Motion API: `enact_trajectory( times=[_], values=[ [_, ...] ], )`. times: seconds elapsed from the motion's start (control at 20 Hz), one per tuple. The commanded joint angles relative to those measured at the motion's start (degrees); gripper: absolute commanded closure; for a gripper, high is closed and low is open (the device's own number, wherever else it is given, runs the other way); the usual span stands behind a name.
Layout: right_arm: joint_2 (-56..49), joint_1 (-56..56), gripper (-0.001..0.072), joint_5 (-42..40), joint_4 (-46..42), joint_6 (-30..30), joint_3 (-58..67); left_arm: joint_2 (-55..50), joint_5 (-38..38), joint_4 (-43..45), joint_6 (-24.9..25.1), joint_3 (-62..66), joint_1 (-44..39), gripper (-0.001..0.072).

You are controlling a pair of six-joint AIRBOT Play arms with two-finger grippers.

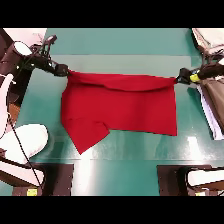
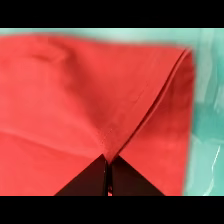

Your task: Fold the shirts.

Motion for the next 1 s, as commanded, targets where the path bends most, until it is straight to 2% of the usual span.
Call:
enact_trajectory(
  times=[0.0,0.1,0.15,0.2,0.25,0.3,0.55,0.75,0.95],
  values=[
    [2.1,2.4,0.0696,-3.7,0.2,-0.1,-7.5,0.0,-2.7,2.8,-0.9,-3.5,0.3,0.0679],
    [2.1,2.9,0.0696,-4.1,0.2,0.0,-9.1,0.0,-2.7,5.4,-7.0,-3.7,0.3,0.0676],
    [2.1,2.9,0.0694,-4.0,0.2,0.8,-9.5,0.0,-2.9,6.5,-8.8,-3.7,0.3,0.0482],
    [2.1,2.9,0.0680,-3.5,0.3,1.5,-9.5,0.0,-3.5,7.1,-9.4,-3.7,0.3,0.0154],
    [2.2,2.5,0.0542,-2.9,0.3,1.7,-9.5,0.0,-4.0,8.2,-10.6,-3.6,0.3,0.0062],
    [2.6,1.7,0.0376,-1.7,0.4,1.7,-9.5,0.0,-5.1,9.2,-11.5,-3.3,0.4,0.0062],
    [10.2,-6.1,0.0370,6.4,0.2,1.6,-9.5,6.6,-12.2,9.6,-13.4,-5.9,5.8,0.0063],
    [16.0,-11.0,0.0371,11.4,0.2,-0.4,-9.5,21.2,-11.8,9.2,-17.7,-26.9,6.6,0.0063],
    [17.9,-10.0,0.0371,10.6,0.5,-0.6,-9.5,34.8,-9.0,5.4,-17.9,-49.1,4.7,0.0063]
  ],
)
